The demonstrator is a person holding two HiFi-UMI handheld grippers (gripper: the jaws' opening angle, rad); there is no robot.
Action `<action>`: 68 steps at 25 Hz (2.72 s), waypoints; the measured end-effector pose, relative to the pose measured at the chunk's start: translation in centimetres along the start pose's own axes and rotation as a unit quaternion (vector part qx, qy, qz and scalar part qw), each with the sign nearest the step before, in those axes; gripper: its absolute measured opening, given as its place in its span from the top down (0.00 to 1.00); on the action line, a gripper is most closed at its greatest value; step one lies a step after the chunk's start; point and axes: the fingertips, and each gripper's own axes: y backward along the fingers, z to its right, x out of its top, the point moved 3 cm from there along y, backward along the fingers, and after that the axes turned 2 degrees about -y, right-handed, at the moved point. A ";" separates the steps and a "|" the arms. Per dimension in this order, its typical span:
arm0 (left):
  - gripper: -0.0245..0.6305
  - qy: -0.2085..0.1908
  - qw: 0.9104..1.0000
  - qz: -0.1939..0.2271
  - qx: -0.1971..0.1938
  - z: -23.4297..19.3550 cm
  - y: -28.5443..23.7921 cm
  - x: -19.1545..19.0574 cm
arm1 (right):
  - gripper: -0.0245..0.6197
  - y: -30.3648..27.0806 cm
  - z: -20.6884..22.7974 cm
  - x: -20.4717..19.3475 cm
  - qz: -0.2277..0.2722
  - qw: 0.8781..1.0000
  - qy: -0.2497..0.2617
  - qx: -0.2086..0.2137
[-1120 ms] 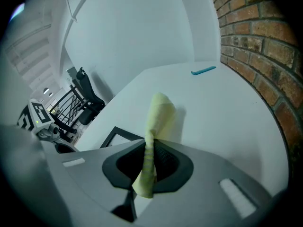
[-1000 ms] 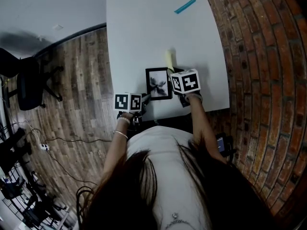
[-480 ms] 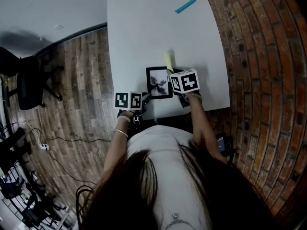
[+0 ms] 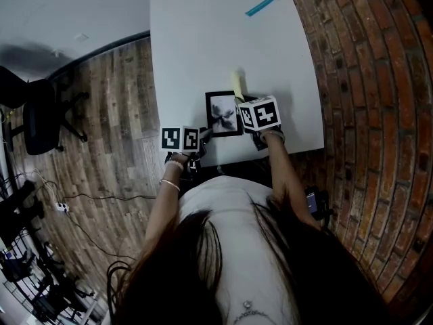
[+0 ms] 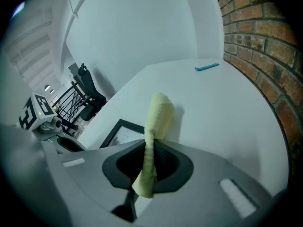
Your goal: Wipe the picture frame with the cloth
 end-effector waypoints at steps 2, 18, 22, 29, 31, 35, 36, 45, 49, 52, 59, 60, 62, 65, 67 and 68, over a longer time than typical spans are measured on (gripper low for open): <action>0.83 0.000 1.000 0.001 0.000 0.0 0.0 0.0 | 0.91 0.0 0.0 -0.1 0.000 1.000 0.001 -0.001; 0.83 -0.003 1.000 0.006 0.002 0.0 0.0 0.0 | 0.91 0.4 -0.5 -1.2 -0.005 1.000 0.000 0.001; 0.83 -0.003 1.000 0.008 0.002 -0.1 0.0 0.0 | 0.91 0.6 -0.6 -1.6 -0.007 1.000 -0.004 0.003; 0.83 0.001 1.000 0.007 0.001 -0.1 0.1 -0.1 | 0.91 0.8 -0.8 -2.1 -0.009 1.000 -0.010 0.007; 0.83 0.000 1.000 0.006 0.002 -0.1 0.0 -0.1 | 0.91 0.8 -0.8 -2.2 -0.012 1.000 -0.010 0.009; 0.83 0.001 1.000 0.006 0.003 -0.1 0.0 -0.1 | 0.91 0.9 -0.8 -2.5 -0.016 1.000 -0.008 0.011; 0.83 0.001 1.000 0.006 0.003 -0.1 0.0 -0.1 | 0.90 1.0 -0.9 -2.5 -0.017 1.000 -0.007 0.011; 0.83 0.001 1.000 0.009 0.006 -0.1 0.2 -0.1 | 0.90 1.3 -1.4 -3.2 -0.028 0.999 -0.005 0.020; 0.83 0.003 1.000 0.009 0.008 -0.1 0.2 -0.2 | 0.90 1.5 -1.5 -3.5 -0.035 0.999 -0.001 0.024; 0.83 0.002 1.000 0.010 0.008 -0.1 0.1 -0.2 | 0.90 1.5 -1.5 -3.7 -0.038 0.999 0.000 0.027; 0.83 0.003 1.000 0.010 0.009 -0.1 0.2 -0.1 | 0.90 1.6 -1.7 -4.0 -0.046 0.998 0.001 0.035; 0.83 0.003 1.000 0.011 0.010 -0.1 0.2 -0.1 | 0.91 1.6 -1.7 -4.0 -0.047 0.998 0.001 0.036; 0.83 0.003 1.000 0.011 0.010 -0.1 0.3 -0.1 | 0.91 1.7 -1.7 -4.1 -0.049 0.998 0.002 0.038; 0.83 0.003 1.000 0.011 0.011 -0.1 0.2 -0.2 | 0.90 1.7 -1.7 -4.3 -0.052 0.998 0.002 0.041; 0.83 0.003 1.000 0.011 0.011 -0.1 0.1 -0.2 | 0.90 1.8 -1.7 -4.5 -0.054 0.998 0.004 0.044; 0.83 0.002 1.000 0.011 0.011 -0.1 0.1 -0.2 | 0.90 1.8 -1.7 -4.5 -0.055 0.997 0.004 0.045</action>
